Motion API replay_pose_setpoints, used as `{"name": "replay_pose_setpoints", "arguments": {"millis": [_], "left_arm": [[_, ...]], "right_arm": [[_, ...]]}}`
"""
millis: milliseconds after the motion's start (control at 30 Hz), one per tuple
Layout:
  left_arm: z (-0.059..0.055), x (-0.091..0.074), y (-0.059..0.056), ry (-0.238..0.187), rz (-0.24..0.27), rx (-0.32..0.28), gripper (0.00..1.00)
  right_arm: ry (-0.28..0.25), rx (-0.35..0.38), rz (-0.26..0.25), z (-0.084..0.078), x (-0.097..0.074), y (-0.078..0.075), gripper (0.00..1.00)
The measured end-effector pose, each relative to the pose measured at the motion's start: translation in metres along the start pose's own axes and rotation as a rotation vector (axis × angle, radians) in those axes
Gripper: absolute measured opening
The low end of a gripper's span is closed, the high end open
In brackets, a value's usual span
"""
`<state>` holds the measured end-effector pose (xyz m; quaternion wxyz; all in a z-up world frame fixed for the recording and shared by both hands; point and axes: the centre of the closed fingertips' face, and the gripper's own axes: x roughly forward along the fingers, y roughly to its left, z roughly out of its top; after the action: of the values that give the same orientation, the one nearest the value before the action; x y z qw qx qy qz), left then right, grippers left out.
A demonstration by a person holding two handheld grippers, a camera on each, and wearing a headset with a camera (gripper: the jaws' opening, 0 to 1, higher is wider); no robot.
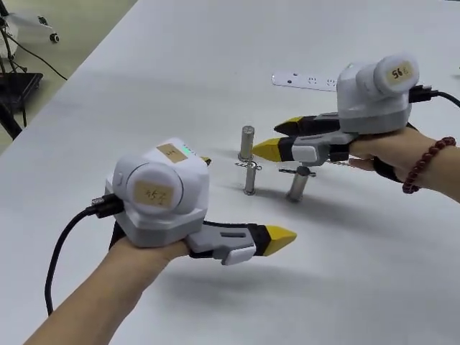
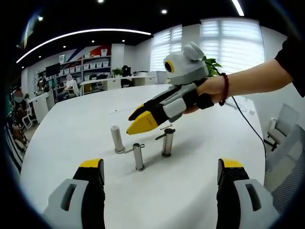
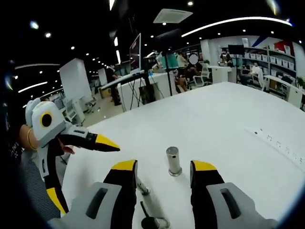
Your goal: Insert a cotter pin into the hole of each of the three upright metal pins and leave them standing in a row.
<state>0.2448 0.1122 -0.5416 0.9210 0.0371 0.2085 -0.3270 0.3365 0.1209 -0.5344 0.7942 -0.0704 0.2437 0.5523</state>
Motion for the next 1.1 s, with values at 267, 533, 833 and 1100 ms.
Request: {"name": "replay_pose_setpoints", "arguments": {"millis": [267,533,833,1100], "left_arm": [[0.000,0.000,0.001,0.002,0.005,0.007,0.99],[0.000,0.000,0.000,0.006,0.006,0.018,0.98],[0.000,0.000,-0.001,0.008,0.005,0.016,0.97],[0.001,0.000,-0.001,0.010,0.006,0.022,0.96]], "right_arm": [[0.001,0.000,-0.056,0.000,0.014,-0.011,0.34],[0.030,-0.005,-0.070,-0.007,0.031,-0.022,0.30],[0.037,-0.009,-0.068,-0.008,0.042,-0.021,0.25],[0.061,-0.010,-0.057,-0.012,0.046,-0.022,0.18]]}}
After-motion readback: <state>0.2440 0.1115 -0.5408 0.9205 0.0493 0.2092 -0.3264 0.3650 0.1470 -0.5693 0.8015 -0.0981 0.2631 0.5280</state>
